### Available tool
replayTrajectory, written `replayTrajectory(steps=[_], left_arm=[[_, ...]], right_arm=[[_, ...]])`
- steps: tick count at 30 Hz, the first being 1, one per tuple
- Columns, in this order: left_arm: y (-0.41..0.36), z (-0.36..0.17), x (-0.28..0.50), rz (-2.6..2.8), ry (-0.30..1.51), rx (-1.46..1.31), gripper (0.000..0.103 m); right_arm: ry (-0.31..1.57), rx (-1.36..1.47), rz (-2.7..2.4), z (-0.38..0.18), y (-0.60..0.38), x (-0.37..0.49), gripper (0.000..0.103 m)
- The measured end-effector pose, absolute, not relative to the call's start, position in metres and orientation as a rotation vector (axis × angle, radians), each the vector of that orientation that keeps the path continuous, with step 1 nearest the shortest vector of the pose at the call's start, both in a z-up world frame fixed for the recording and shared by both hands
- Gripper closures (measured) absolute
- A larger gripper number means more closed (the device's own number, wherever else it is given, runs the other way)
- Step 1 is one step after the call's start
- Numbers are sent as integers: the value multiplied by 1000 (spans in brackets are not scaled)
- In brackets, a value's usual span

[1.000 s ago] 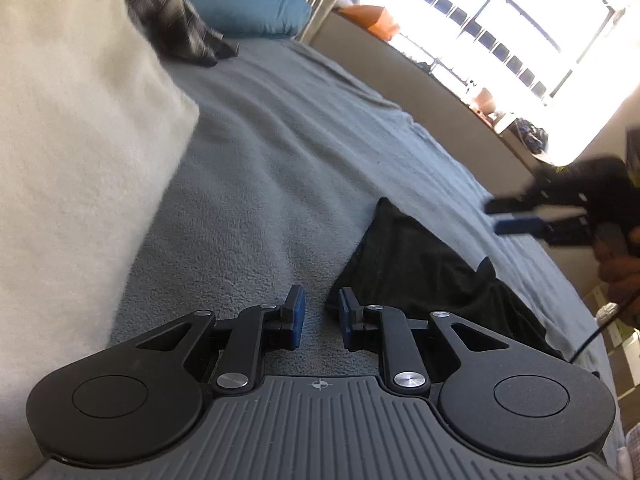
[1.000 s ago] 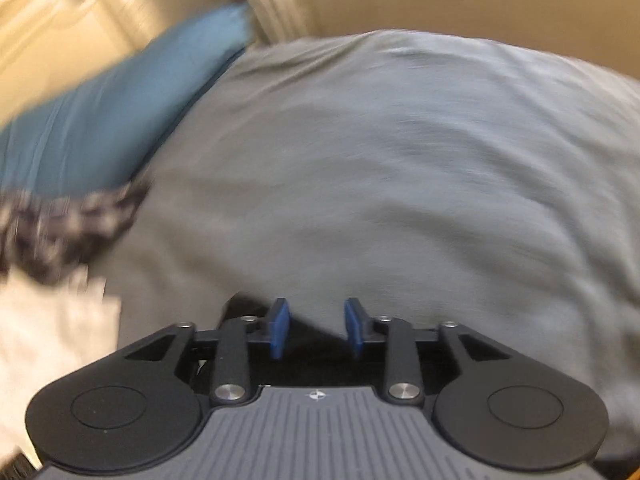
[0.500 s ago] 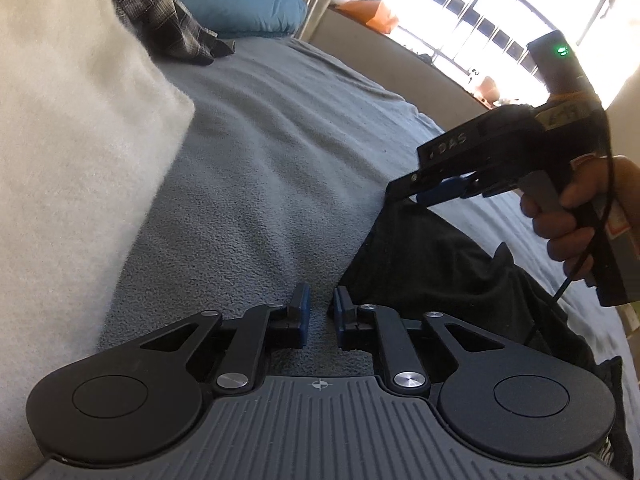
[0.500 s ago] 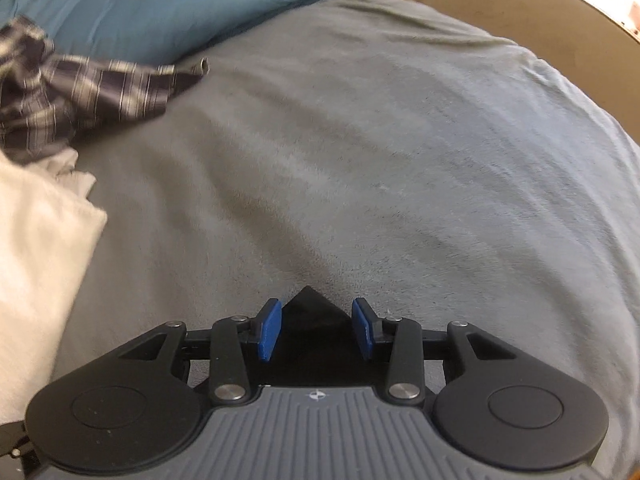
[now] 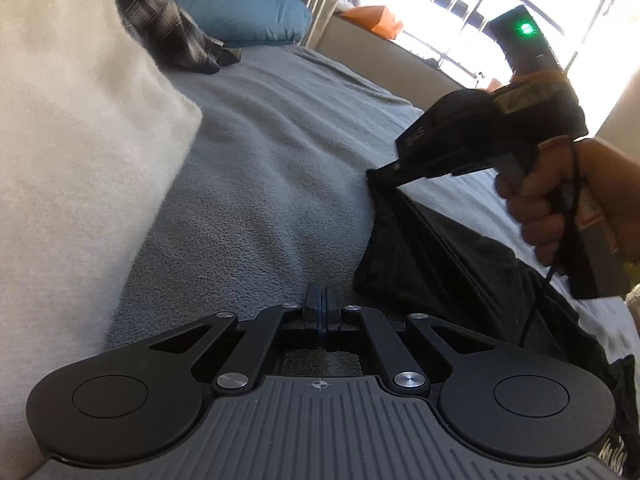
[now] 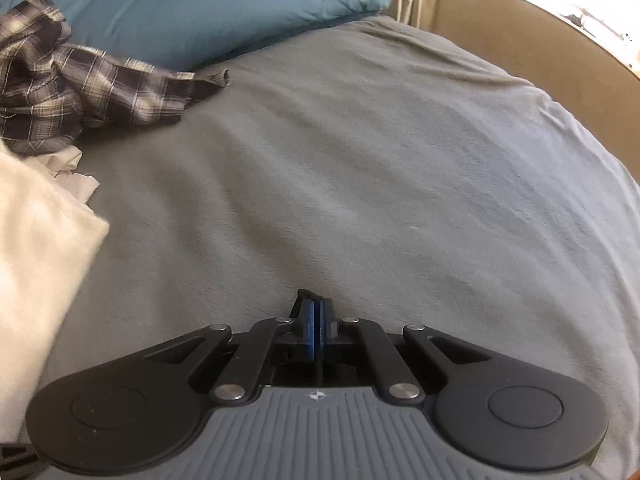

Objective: Fold clothes

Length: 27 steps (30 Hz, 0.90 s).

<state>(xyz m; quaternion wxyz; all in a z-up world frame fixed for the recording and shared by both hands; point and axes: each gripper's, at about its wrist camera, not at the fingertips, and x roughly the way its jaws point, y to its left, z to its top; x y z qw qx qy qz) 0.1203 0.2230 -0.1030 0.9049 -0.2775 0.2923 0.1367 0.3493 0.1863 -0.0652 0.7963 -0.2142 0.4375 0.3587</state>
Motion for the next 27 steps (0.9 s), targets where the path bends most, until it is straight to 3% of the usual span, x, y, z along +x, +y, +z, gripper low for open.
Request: replayTrajectory(steps=[5,8,9,12,14,15,27], left_arm=[[238,-103,114,221,565,-717,103],[239,-101,116,199,554,-732,100],[238,-102,121,195,572,-736,93],[234,-103,134,184,608,-724,86],[228,-102,139,193,609,-688,91],[224,-101,140,203,607,-658,103],[238,-100,117,292,608,-682,103]], right_arm=[[904,-403,721,-70,184,349,97],[886,-325,706,-54,168,356,73],[880,-299,704,-47,161,358,72],[911,-192,707,-28,134,371,69],[961,-135,695,-24,117,380,69],[979,-123,673,-24,110,384,69],[1070,-121,711,-24,80,365,74]])
